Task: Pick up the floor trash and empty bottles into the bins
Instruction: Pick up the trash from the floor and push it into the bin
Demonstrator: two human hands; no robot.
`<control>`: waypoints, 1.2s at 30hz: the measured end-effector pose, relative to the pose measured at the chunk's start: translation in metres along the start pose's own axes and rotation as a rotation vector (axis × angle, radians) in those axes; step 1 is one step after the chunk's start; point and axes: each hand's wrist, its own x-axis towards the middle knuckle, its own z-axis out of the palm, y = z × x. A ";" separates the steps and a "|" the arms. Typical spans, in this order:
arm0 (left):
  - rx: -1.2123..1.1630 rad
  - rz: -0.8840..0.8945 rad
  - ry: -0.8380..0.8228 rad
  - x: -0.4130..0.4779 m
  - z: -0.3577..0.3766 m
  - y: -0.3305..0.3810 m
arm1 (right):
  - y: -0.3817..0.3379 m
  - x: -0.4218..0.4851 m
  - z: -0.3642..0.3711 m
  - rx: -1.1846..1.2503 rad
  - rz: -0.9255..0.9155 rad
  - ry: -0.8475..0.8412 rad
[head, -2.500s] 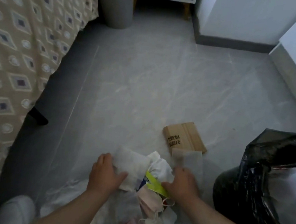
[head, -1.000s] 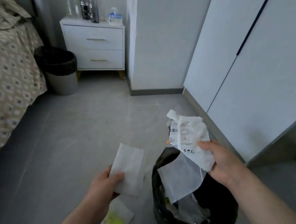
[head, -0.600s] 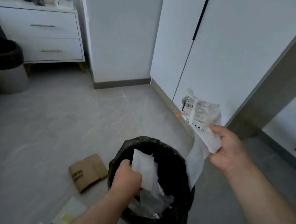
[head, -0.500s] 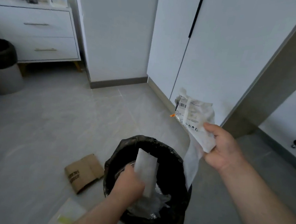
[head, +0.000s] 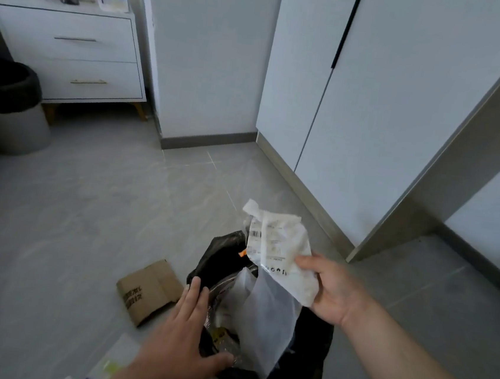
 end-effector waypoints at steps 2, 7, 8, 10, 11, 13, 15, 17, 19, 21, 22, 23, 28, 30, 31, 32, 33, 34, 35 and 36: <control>-0.011 -0.004 0.006 0.001 0.001 -0.003 | 0.014 0.005 -0.005 -0.072 0.054 0.062; -0.022 0.002 0.018 0.002 0.005 -0.004 | 0.040 0.017 -0.003 -0.609 0.046 0.292; -0.022 0.004 0.011 0.002 0.005 -0.004 | 0.046 0.019 -0.002 -0.860 -0.003 0.344; -0.025 0.005 0.001 0.003 0.005 -0.005 | 0.055 0.020 -0.003 -1.485 -0.269 0.421; -0.027 0.003 -0.005 0.003 0.004 -0.006 | 0.060 0.020 -0.004 -1.738 -0.449 0.365; -0.036 -0.006 -0.021 0.004 0.005 -0.006 | 0.071 0.020 -0.003 -1.955 -0.649 0.130; -0.035 -0.005 -0.032 0.004 0.005 -0.006 | 0.080 0.022 0.002 -1.939 -0.542 -0.021; -0.037 -0.001 -0.033 0.004 0.005 -0.007 | 0.090 0.028 0.001 -1.932 -0.337 -0.079; -0.045 0.004 -0.030 0.004 0.005 -0.007 | 0.097 0.036 0.000 -1.946 -0.133 -0.168; -0.055 0.008 -0.020 0.004 0.006 -0.008 | 0.104 0.049 0.003 -1.932 0.037 -0.234; -0.058 0.009 -0.016 0.004 0.007 -0.008 | 0.108 0.056 0.005 -1.928 0.101 -0.254; -0.059 0.010 -0.012 0.004 0.008 -0.009 | 0.112 0.062 0.009 -1.934 0.158 -0.268; -0.078 0.024 0.017 0.005 0.011 -0.011 | 0.139 0.081 0.019 -2.068 0.348 -0.435; -0.089 0.029 0.015 0.005 0.012 -0.012 | 0.146 0.080 0.018 -2.107 0.366 -0.457; -0.098 0.030 0.016 0.005 0.012 -0.012 | 0.147 0.079 0.018 -2.104 0.369 -0.443; -0.107 0.031 0.020 0.005 0.012 -0.012 | 0.145 0.077 0.018 -2.083 0.358 -0.422; -0.115 0.031 0.026 0.005 0.013 -0.012 | 0.141 0.075 0.018 -2.052 0.326 -0.384; -0.121 0.032 0.035 0.005 0.013 -0.013 | 0.138 0.072 0.018 -2.019 0.264 -0.344; -0.126 0.034 0.044 0.005 0.014 -0.013 | 0.133 0.068 0.018 -1.994 0.203 -0.292; -0.129 0.039 0.049 0.004 0.014 -0.013 | 0.128 0.063 0.020 -1.979 0.146 -0.248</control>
